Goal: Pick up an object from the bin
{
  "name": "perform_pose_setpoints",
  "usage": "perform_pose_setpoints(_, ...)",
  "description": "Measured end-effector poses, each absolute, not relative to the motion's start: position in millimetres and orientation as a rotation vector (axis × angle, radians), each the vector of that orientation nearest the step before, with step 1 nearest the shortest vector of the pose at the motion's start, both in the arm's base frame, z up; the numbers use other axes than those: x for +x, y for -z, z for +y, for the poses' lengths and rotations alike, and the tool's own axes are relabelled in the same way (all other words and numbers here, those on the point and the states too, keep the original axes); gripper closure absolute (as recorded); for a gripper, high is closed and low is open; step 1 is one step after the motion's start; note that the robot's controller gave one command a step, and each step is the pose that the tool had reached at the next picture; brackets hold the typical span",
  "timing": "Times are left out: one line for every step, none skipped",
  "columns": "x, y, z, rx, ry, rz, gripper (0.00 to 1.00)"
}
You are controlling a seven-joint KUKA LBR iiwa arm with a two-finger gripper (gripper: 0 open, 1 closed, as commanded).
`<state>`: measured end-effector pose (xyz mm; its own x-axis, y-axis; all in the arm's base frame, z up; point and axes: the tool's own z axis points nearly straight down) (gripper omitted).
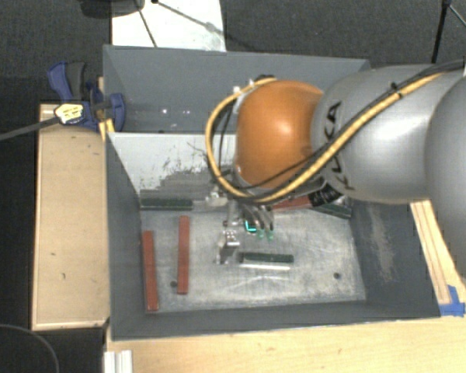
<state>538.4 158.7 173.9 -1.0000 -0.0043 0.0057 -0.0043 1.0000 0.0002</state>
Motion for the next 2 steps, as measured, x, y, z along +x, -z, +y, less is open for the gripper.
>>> perform_pose_setpoints(540.3, -179, 158, -0.001, 0.002, -3.144, 0.00)
perform_pose_setpoints(545.3, -103, 91, 0.043, 0.002, -3.148, 0.00)
